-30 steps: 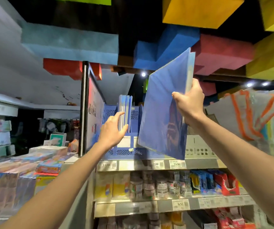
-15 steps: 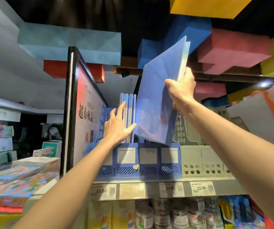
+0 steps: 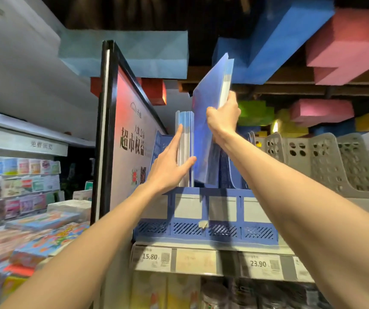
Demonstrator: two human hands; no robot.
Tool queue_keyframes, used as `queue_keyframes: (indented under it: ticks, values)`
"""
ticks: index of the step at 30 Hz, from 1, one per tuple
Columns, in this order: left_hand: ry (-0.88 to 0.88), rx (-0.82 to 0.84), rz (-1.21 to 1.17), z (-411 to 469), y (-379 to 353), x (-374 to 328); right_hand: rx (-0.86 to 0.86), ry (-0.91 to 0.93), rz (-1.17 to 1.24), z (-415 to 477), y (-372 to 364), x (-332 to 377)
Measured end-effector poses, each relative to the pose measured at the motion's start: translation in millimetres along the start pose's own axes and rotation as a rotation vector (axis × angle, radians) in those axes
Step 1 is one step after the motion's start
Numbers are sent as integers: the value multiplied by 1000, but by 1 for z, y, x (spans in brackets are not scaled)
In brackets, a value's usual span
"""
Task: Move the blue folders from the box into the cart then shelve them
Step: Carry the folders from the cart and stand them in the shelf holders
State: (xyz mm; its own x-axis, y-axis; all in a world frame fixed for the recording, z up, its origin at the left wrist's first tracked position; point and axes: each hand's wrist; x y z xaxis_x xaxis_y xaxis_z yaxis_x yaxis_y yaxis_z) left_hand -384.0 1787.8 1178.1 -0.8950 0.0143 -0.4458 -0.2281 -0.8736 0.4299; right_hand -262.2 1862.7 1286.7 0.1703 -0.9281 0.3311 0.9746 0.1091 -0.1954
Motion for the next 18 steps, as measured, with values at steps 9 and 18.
queue_keyframes:
  ticks: [9, 18]
  values:
    - [-10, 122, -84, -6, -6, 8, 8, -53, 20, -1, -34, -32]
    - [26, 189, -177, -1, -1, 16, 32, -71, 84, -3, -50, -24]
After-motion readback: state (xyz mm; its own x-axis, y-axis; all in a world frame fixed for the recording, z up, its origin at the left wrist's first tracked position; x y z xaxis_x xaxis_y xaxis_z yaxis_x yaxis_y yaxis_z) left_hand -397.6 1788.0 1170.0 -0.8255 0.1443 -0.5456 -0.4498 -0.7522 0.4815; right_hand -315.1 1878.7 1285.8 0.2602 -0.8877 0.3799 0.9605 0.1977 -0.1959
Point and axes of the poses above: each hand's wrist, its own z-axis towards the middle knuckle, its own y-axis out of the back of the hand, x = y × z, and after that the axes turned 14 degrees about y, right-handed
